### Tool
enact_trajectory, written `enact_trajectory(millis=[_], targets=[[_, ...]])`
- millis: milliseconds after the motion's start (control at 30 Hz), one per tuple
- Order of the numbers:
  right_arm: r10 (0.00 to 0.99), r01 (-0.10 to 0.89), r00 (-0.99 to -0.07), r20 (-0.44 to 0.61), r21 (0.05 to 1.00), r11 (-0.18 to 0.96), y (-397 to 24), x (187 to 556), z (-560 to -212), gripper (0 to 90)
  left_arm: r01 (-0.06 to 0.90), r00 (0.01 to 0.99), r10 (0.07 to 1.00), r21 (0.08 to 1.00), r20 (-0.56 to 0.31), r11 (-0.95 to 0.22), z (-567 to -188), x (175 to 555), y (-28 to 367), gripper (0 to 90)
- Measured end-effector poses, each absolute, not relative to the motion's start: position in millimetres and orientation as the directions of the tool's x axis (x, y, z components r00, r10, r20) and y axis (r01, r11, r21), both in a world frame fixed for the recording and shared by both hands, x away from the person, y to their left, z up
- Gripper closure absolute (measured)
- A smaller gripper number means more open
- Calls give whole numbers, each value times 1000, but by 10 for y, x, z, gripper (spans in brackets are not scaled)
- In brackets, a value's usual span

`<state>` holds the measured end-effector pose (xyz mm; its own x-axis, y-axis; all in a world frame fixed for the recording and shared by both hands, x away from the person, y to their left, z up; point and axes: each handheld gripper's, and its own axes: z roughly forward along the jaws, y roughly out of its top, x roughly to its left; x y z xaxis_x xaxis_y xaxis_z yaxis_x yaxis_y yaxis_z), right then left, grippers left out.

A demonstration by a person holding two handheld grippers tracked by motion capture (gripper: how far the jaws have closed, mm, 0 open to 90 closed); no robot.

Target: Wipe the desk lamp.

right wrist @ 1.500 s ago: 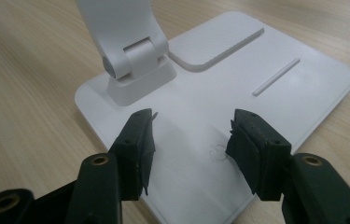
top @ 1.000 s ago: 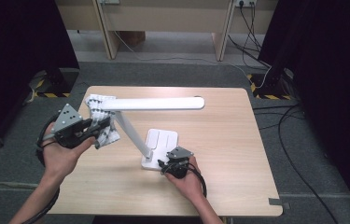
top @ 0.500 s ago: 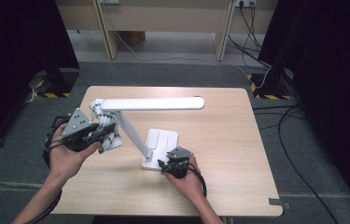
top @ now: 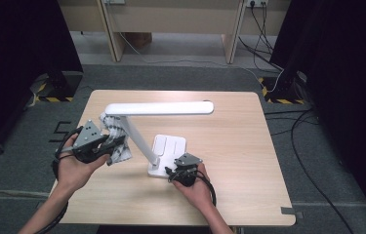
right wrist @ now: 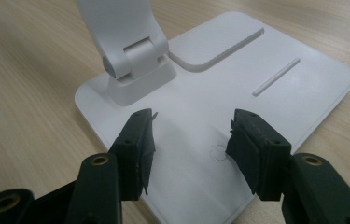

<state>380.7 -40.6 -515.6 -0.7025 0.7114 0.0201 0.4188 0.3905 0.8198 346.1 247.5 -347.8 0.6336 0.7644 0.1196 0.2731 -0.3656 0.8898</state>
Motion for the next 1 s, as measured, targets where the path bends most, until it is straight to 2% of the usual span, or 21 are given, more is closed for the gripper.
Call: enact_trajectory(millis=[67,167,267,667,1000], targets=[[712,419,-702,20,820,390,-406,3807,-5156,495,261,637,760,891,131,-372,-3496,3475,2473,762],[711,419,-702,20,820,390,-406,3807,-5156,495,284,646,757,890,98,-358,-3567,3475,2457,761],[711,418,-703,19,820,391,-406,3808,-5156,495,272,652,751,891,107,-364,-3586,3482,2460,761],[711,419,-703,20,819,391,-407,3807,-5155,495,299,683,729,891,51,-342,-3845,3479,2421,759],[711,418,-703,19,819,392,-407,3807,-5155,495,314,698,714,877,46,-364,-4008,3512,2374,759]])
